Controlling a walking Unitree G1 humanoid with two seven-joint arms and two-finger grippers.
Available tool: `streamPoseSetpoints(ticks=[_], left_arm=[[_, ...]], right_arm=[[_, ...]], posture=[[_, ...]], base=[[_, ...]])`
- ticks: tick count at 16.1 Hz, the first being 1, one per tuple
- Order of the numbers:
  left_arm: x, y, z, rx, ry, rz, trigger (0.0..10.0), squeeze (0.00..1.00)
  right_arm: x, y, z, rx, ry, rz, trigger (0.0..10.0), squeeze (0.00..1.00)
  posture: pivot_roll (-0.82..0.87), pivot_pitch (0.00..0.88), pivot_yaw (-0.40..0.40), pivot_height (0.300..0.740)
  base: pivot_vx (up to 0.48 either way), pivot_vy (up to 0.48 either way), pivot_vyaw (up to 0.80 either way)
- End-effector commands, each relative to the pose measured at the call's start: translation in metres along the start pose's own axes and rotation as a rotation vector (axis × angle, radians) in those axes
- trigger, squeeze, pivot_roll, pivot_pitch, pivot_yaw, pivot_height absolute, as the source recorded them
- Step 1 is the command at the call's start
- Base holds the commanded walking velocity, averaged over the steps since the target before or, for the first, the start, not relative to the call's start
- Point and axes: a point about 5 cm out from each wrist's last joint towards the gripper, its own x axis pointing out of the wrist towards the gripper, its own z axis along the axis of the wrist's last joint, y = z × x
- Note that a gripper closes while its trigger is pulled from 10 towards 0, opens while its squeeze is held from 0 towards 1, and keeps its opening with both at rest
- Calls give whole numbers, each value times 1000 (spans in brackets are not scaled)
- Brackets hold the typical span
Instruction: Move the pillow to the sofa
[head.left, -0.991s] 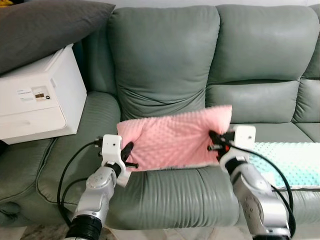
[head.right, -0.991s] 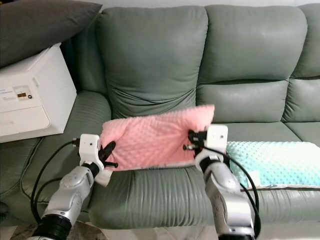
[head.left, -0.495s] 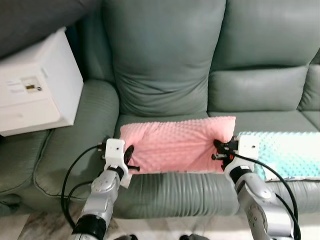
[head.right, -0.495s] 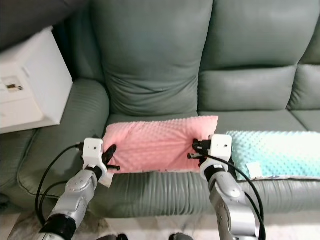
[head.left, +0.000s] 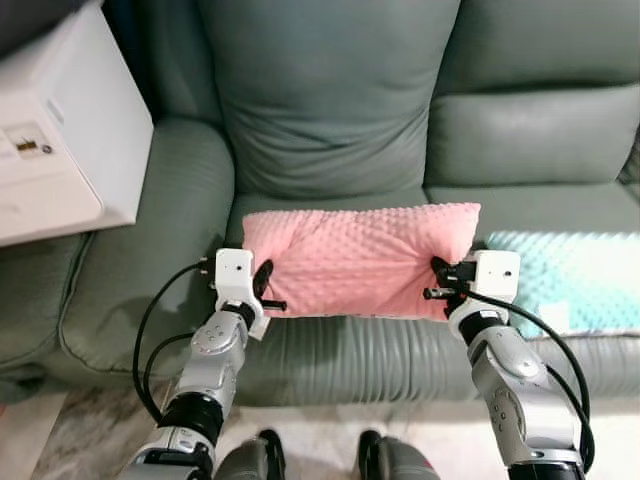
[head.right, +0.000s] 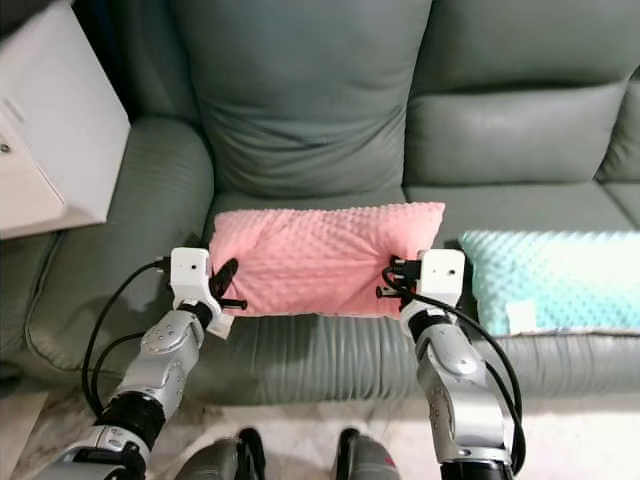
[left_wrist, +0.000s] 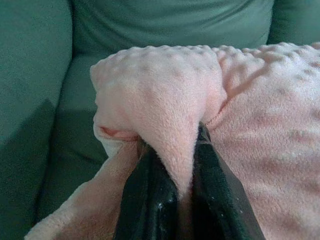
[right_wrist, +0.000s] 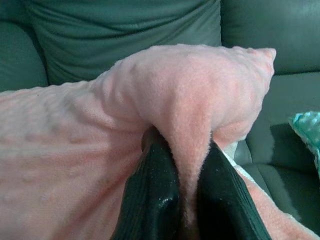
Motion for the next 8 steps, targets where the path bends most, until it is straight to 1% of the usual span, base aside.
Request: streamPoseSetpoints(ticks=[1,2,4,5,6,7,8], left_arm=[[3,-4,0,-14,4,2,10000,0],[4,-6,0,-14,4,0,10000,0],[10,-23,4,-45,-4,-23,10000,0],[11,-28,3,-59,1,-27,10000,0],[12,-30,1,-78,8,-26,10000,0],[12,-39,-2,-86,21,-42,10000,0],[12,-44,-3,-96,23,-52,10000,0]], right_arm=[[-1,-1,-6,-10,4,-19,10000,0],[-1,0,-7,-11,5,-20,10000,0],[0,1,-15,-17,13,-33,10000,0],[1,1,-17,-29,19,-35,10000,0],[0,0,-17,-31,19,-36,10000,0],[-1,-6,-18,-45,18,-41,10000,0],[-1,-10,-18,-52,18,-47,10000,0]], posture=[[-155,353,36,740],[-155,353,36,740],[-168,363,34,740],[-172,365,33,740],[-177,367,39,740],[-186,371,45,740],[-192,374,49,740]], base=[[0,0,0],[0,0,0],[0,0,0],[0,0,0],[0,0,0],[0,0,0],[0,0,0]])
